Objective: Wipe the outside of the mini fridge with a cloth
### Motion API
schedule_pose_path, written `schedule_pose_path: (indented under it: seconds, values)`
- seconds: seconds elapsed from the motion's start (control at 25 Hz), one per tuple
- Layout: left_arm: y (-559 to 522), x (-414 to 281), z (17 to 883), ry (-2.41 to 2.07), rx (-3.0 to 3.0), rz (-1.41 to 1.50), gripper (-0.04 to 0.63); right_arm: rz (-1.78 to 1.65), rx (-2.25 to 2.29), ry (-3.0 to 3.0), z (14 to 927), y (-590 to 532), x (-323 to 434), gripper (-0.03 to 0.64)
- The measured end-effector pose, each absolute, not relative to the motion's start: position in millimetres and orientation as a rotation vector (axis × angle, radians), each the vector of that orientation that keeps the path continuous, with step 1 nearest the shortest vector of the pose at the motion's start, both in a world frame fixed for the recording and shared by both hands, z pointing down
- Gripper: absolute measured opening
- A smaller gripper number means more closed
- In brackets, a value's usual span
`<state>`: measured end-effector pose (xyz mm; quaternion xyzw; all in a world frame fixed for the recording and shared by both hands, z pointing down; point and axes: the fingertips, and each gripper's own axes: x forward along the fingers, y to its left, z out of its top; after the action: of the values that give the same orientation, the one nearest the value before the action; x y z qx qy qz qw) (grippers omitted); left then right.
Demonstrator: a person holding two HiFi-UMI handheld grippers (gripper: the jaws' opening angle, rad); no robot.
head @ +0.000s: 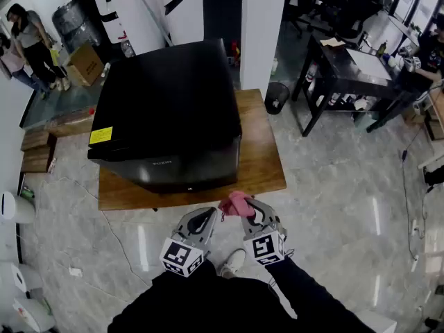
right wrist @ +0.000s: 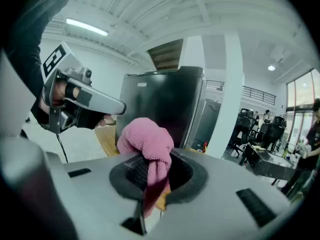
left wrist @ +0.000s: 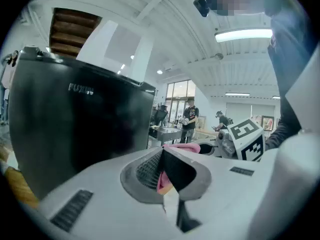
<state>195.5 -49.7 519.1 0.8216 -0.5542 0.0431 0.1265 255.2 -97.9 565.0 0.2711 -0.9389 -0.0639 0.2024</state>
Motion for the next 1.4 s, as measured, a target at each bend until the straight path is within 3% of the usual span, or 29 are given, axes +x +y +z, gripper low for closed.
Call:
schedule_pose_path:
  seconds: [0.28, 0.76, 1.4]
  values:
    - [-43, 228, 461, -1.558, 2.496, 0.044, 0.005, -0.071, 0.846, -2.658, 510, -92, 294, 0.048]
    - [-67, 235, 417, -1.418, 2.638, -0.016, 0.005, -0.02, 0.936, -2.719, 448, -127, 284, 0.048]
    - [-128, 244, 410, -1.387, 2.603, -0.094, 0.005, 0.01, 0.891, -2.852, 431, -228, 267, 0.048]
